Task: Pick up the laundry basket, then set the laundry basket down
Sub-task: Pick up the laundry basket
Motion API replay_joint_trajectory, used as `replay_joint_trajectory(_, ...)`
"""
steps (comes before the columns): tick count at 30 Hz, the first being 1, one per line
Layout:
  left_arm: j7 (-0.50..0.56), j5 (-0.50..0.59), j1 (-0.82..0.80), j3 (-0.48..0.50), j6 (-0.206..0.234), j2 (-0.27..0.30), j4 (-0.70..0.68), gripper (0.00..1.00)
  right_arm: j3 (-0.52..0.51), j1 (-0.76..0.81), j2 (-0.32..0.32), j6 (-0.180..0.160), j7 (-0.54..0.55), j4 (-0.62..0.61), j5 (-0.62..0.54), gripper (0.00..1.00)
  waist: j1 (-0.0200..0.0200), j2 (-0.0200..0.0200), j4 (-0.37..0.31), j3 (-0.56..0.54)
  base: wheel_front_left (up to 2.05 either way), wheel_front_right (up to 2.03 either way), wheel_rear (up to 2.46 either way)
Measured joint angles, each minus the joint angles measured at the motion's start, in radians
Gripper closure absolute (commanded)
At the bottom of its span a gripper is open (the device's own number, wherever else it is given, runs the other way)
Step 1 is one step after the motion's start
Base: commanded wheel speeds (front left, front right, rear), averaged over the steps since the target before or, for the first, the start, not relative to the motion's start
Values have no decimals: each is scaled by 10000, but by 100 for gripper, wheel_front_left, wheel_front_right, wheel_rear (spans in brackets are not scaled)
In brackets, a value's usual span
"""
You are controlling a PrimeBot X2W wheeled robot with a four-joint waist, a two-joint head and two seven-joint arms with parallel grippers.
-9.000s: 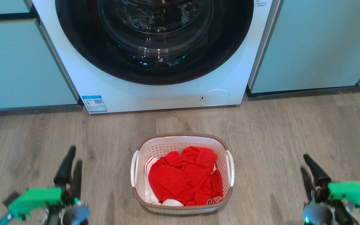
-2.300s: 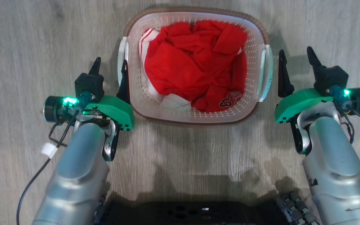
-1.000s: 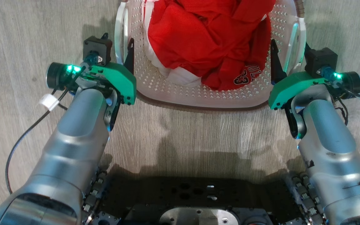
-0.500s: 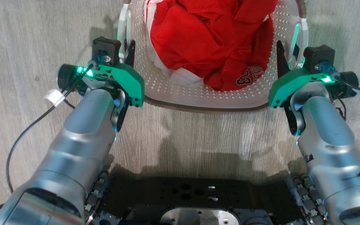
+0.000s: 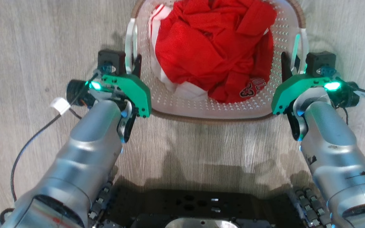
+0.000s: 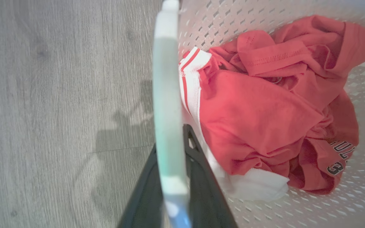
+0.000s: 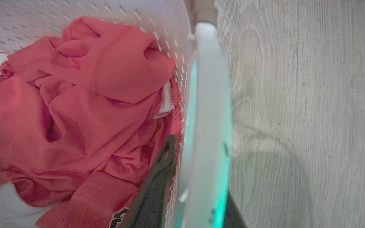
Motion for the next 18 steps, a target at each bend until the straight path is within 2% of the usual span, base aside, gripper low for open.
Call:
replay_joint_trajectory(10,0,-779,561,-522,73,0,286,100,495,3,38,0,2,882,483,100,0,0,-115,-981,0,0,0)
replay_joint_trajectory(18,0,-1544,1239,-1072,59,-15,782,100,1507,32,96,2,2,1879,1308,100,0,0,-242,-2114,0,0,0)
